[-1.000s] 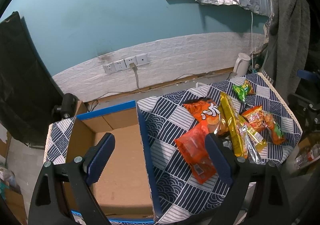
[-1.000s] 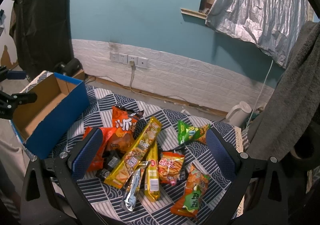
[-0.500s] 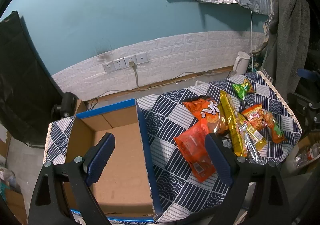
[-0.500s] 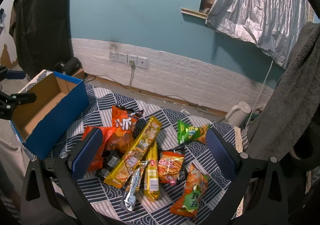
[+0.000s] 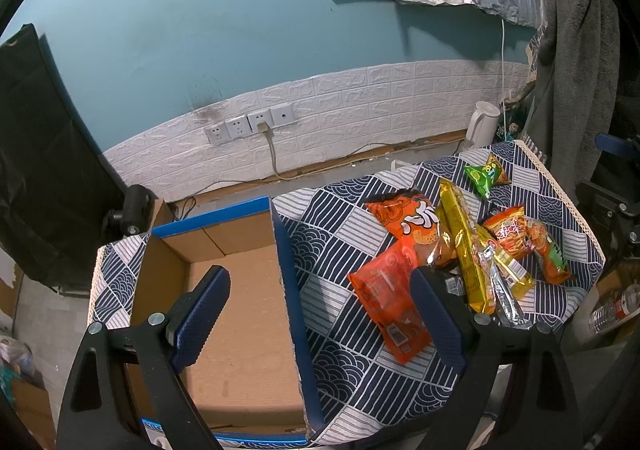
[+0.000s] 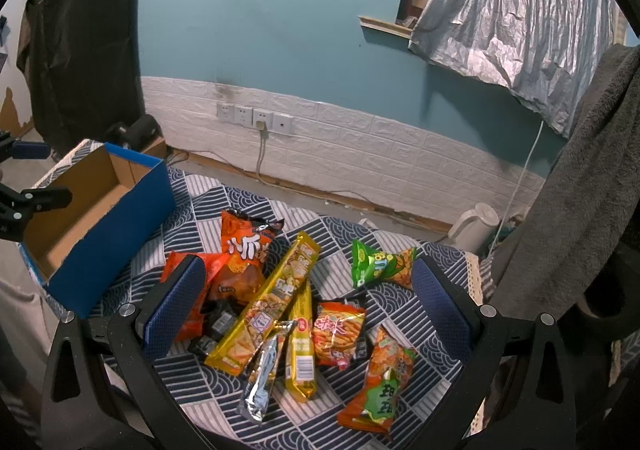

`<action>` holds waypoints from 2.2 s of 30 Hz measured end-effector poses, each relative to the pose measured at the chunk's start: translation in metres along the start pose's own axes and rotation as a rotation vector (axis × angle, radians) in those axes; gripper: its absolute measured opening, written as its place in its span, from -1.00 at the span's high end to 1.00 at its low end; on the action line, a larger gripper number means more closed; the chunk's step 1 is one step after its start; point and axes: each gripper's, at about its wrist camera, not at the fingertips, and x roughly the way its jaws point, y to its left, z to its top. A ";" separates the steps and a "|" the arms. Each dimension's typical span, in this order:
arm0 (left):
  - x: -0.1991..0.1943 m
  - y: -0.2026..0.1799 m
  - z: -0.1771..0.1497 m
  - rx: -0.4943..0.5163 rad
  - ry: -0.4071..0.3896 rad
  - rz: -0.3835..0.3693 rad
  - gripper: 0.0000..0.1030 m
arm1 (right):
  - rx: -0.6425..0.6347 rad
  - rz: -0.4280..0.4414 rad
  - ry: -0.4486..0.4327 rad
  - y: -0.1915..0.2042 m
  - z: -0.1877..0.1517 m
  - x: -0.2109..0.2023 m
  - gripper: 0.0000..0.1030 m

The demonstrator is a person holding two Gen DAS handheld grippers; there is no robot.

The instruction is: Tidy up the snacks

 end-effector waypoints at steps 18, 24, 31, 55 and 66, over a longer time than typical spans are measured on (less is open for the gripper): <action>0.007 -0.004 0.002 0.003 0.019 -0.018 -0.80 | 0.008 -0.018 0.018 -0.005 -0.003 0.001 -0.95; 0.019 -0.007 0.002 0.011 0.037 -0.015 -0.80 | 0.009 -0.026 0.029 -0.007 -0.004 0.004 -0.95; 0.063 -0.015 -0.002 -0.034 0.196 -0.121 -0.80 | 0.029 -0.069 0.067 -0.023 -0.013 0.013 -0.95; 0.185 -0.056 -0.015 -0.095 0.427 -0.196 -0.80 | 0.243 -0.122 0.456 -0.115 -0.105 0.124 -0.95; 0.223 -0.071 -0.030 -0.082 0.503 -0.170 -0.80 | 0.296 -0.072 0.568 -0.119 -0.133 0.151 -0.95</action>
